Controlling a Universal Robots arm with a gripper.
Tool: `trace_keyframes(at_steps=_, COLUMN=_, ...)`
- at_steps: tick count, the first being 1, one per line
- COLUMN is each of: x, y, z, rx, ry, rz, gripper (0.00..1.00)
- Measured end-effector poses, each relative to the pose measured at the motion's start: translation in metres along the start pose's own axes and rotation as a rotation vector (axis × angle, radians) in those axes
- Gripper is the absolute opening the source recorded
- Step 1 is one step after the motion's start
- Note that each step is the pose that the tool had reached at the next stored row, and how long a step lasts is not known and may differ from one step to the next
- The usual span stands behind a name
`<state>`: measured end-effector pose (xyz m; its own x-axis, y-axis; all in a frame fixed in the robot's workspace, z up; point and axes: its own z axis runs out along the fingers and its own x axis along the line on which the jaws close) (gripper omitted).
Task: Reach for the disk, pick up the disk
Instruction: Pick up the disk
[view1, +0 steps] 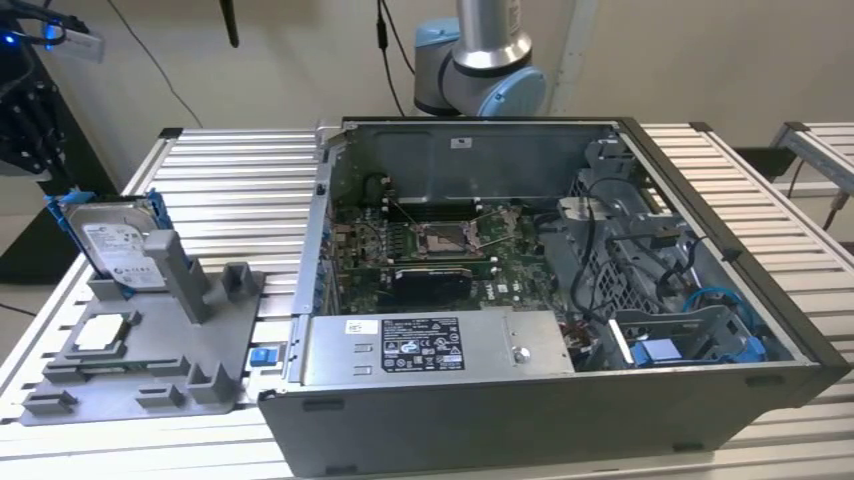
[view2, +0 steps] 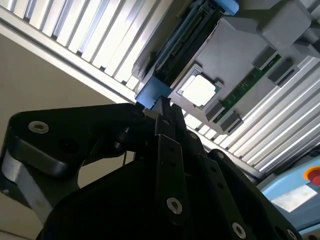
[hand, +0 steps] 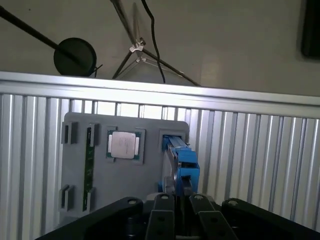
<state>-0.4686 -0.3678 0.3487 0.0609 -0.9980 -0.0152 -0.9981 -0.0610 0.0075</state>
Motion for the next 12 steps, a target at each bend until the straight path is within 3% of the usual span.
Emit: trace_keyframes(at_steps=12, x=0.0000, y=0.0005, z=0.0001, rx=0.0000, ry=0.0000, rz=0.000, gripper=1.00)
